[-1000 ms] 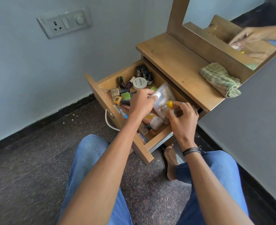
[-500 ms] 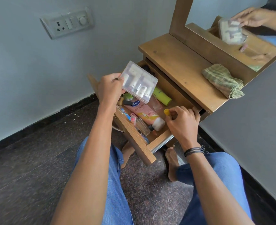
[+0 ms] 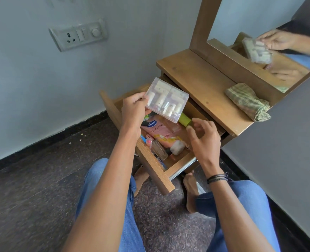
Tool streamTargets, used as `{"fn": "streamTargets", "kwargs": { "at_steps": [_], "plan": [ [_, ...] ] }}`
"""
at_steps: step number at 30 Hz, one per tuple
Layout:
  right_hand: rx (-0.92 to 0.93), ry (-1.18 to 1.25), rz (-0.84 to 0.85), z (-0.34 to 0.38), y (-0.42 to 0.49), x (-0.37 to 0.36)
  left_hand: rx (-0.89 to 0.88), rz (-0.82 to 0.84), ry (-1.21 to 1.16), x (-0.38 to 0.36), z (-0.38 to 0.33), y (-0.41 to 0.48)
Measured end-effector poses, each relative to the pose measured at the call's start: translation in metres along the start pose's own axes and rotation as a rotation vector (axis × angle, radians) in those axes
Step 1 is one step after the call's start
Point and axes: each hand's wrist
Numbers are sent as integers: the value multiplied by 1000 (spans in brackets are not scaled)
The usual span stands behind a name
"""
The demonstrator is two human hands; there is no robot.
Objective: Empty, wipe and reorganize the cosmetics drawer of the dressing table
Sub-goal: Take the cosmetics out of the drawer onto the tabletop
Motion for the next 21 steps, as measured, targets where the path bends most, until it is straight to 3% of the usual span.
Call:
{"fn": "streamTargets", "kwargs": {
  "at_steps": [4,13,17,21],
  "plan": [
    [-3,219,89,19,11,10,5,42,-27,-4,1,-1],
    [81,-2,476,28,49,14,-9,63,45,-1,3,3],
    [143,-106,430,26,55,19,8,55,-17,-4,-1,2],
    [213,-120,291,30,69,27,8,80,-246,-10,-6,4]
  ]
}}
Point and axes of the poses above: each hand's wrist, its own y-axis towards the middle knuckle, its own x-axis out of the back of the hand, z = x × y, and after that the axes turned 8 degrees about z, right-handed
